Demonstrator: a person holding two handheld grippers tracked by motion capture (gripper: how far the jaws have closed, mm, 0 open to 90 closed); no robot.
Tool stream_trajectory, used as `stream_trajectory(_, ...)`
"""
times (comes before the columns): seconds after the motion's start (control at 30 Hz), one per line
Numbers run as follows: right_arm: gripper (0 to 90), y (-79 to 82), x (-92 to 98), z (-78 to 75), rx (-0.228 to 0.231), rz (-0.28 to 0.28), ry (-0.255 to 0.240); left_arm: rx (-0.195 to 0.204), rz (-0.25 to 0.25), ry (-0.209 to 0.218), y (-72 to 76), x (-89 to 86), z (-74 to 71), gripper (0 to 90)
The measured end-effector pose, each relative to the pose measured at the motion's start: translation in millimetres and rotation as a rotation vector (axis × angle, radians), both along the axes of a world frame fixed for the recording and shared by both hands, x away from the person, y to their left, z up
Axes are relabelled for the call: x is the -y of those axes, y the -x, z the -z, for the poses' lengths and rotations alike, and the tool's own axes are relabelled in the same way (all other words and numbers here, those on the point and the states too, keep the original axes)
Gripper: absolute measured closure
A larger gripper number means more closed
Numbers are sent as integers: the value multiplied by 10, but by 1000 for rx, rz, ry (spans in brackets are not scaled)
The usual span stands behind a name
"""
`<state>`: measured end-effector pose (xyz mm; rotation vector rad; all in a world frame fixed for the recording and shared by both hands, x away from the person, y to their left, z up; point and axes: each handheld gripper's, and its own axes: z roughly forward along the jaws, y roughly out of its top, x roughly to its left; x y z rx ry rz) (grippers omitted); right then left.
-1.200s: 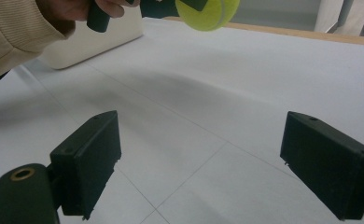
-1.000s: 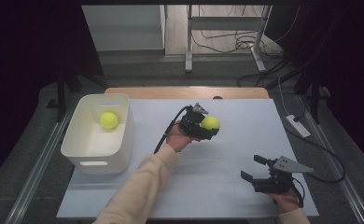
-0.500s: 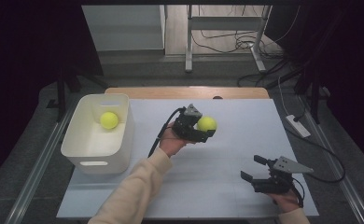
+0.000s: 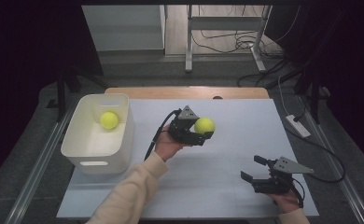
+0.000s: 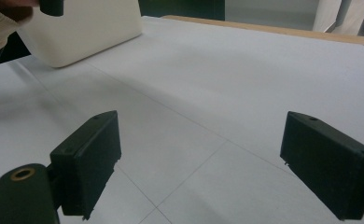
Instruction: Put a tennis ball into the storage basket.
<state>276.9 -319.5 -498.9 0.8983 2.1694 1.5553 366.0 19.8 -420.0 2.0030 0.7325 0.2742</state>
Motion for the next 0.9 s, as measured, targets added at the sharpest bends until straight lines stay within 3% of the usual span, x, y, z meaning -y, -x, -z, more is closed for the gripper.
stream_trajectory(0.9,122,-1,-3,2,0,-2,5,34,-40,34,156,-346,-125,270)
